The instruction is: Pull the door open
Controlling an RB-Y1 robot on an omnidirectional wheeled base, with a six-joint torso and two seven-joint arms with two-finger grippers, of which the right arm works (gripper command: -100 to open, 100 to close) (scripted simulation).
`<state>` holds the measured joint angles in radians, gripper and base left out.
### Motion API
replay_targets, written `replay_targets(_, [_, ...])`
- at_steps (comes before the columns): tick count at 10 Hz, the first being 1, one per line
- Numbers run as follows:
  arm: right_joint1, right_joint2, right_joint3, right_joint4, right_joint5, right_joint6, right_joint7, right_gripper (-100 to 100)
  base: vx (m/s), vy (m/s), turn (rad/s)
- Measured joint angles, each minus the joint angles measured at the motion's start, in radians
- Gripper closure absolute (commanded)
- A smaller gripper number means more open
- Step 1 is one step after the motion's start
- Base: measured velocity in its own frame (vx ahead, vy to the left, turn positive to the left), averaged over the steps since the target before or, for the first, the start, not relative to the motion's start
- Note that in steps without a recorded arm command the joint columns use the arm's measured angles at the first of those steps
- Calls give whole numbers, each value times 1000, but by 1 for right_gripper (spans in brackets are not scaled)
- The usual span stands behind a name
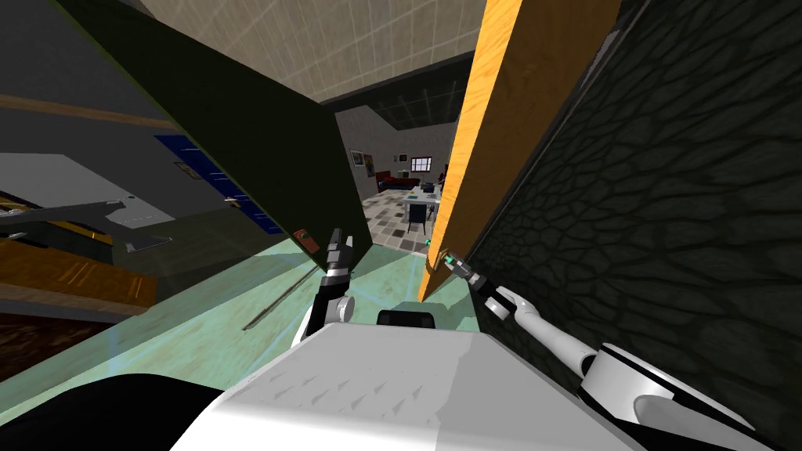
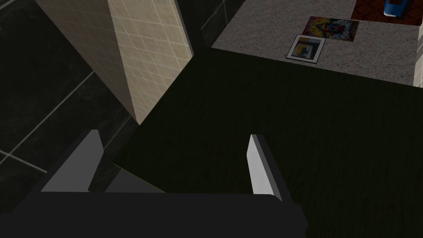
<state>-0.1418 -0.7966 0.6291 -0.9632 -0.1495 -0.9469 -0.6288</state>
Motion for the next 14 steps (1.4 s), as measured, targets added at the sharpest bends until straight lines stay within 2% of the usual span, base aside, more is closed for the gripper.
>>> replay_targets(1, [-1,1,-1,-1,-1,5,0,100,-11,-7,-53])
replay_targets(7, [1,1,2,0,1,2,0,100,-9,-5,4])
replay_targets(10, [0,-4,6,39,4,-52,-3,100,23,58,-16])
replay_targets(12, [16,-15,5,40,3,-85,0,100,24,48,-7])
replay_targets(13, [11,-12,8,61,5,-107,-1,100,11,41,0])
replay_targets(14, [22,-17,9,51,5,-117,1,100,4,44,1])
